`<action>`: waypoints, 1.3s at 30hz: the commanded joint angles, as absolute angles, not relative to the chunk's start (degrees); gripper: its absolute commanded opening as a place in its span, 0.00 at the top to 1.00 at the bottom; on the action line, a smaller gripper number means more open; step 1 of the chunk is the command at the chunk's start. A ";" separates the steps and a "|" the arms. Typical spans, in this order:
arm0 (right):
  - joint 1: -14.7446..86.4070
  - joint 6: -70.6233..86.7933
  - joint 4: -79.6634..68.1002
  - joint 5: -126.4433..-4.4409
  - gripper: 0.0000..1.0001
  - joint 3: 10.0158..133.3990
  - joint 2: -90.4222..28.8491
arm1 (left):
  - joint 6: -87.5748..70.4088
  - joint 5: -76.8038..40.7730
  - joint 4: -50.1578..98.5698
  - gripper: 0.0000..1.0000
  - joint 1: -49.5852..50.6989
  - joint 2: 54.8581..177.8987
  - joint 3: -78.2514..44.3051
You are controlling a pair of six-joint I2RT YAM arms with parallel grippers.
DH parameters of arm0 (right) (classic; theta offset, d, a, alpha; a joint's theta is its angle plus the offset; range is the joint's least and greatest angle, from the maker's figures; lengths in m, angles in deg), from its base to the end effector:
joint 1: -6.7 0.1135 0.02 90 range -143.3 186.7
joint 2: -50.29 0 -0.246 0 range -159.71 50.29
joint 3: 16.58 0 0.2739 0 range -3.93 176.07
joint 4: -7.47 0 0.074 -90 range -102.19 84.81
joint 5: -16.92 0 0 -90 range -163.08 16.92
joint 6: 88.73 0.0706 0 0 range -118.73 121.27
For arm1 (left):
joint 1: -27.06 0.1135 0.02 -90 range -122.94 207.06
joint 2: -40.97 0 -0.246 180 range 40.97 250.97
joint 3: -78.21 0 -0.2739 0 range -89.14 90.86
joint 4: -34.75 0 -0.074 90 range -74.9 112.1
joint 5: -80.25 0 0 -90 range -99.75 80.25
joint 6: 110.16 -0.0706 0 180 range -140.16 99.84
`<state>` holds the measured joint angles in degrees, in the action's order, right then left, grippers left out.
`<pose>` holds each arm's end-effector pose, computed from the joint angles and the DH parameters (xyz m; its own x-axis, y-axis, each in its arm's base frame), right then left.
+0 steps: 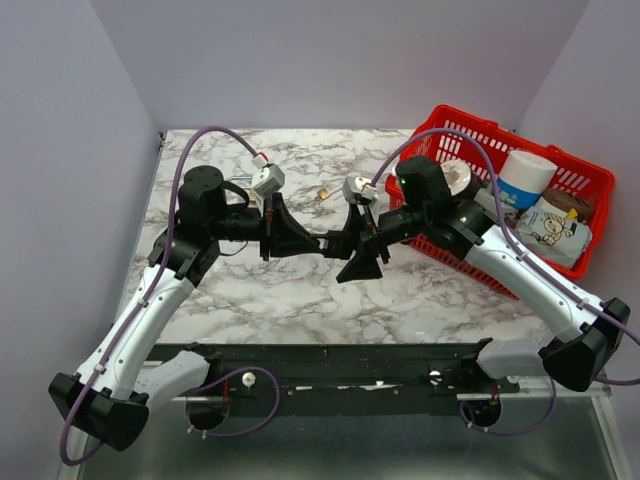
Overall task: Lock with the key
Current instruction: Lock the lock.
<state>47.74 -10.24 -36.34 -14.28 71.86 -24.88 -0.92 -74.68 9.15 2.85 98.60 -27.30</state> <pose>0.2008 0.2549 0.3580 -0.1968 -0.3084 -0.9307 -0.9543 -0.1577 0.2540 0.2046 -0.1621 0.3849 -0.4572 0.0525 -0.8878 0.8893 0.0388 -0.4556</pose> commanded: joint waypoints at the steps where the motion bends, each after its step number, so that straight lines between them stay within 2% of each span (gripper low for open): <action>1: 46.61 -18.66 -45.16 -15.34 0.26 73.50 -23.44 | -12.85 -75.84 0.76 1.00 2.36 99.15 -21.30; 5: 46.61 -20.44 -47.72 -13.32 0.26 75.17 -25.46 | -19.27 -77.95 -7.40 1.00 2.10 101.26 -18.75; 7: 46.61 -21.05 -48.78 -12.79 0.28 76.23 -26.25 | -27.33 -77.26 -13.03 1.00 1.66 102.84 -16.29; 11: 46.61 -21.76 -49.75 -12.17 0.32 77.02 -27.23 | -33.60 -76.73 -20.96 1.00 1.13 104.25 -14.35; 12: 46.61 -21.84 -49.66 -12.17 0.36 76.93 -27.05 | -33.96 -76.64 -21.31 1.00 1.13 104.17 -14.43; 17: 46.61 -21.67 -49.57 -12.61 0.42 77.02 -27.84 | -33.87 -76.46 -21.14 1.00 0.69 104.87 -14.08; 21: 46.78 -19.92 -47.12 -12.70 0.52 76.67 -28.10 | -31.52 -75.50 -19.74 1.00 0.43 105.13 -14.43; 26: 47.40 -18.86 -46.06 -13.32 0.52 75.70 -28.11 | -26.41 -75.58 -14.57 1.00 0.43 104.52 -15.66; 29: 47.49 -18.51 -45.44 -13.49 0.70 74.91 -27.93 | -25.53 -75.23 -13.94 1.00 0.51 104.52 -16.10; 30: 47.57 -18.24 -44.83 -13.58 0.91 74.82 -27.75 | -24.91 -75.06 -13.41 1.00 0.43 104.52 -16.37; 31: 47.49 -17.02 -44.13 -13.67 0.99 74.65 -27.67 | -23.86 -73.75 -12.62 1.00 0.60 104.52 -16.72; 32: 47.49 -16.31 -43.60 -14.10 0.99 74.65 -27.58 | -18.55 -72.52 -9.57 1.00 0.86 104.34 -17.16; 33: 47.49 -15.44 -42.12 -14.63 0.99 74.56 -27.40 | -15.88 -71.73 -7.45 0.94 1.39 104.25 -18.81; 34: 47.49 -12.99 -40.88 -15.33 0.99 74.39 -27.31 | -11.94 -71.54 -4.91 0.79 2.18 103.64 -20.05; 35: 47.40 -11.58 -39.48 -17.60 0.99 73.86 -27.14 | -7.72 -70.24 1.73 0.53 4.62 103.12 -21.54; 37: 47.14 -6.50 -34.39 -20.86 0.99 73.07 -26.70 | 2.41 -65.15 6.18 0.41 6.83 100.93 -24.79; 38: 47.05 -5.16 -32.36 -23.31 0.99 72.28 -26.52 | 3.82 -60.86 7.41 0.28 8.93 100.30 -25.24; 39: 46.96 -3.67 -29.04 -25.43 0.99 72.01 -26.26 | 7.05 -58.99 8.29 0.24 10.26 99.60 -25.51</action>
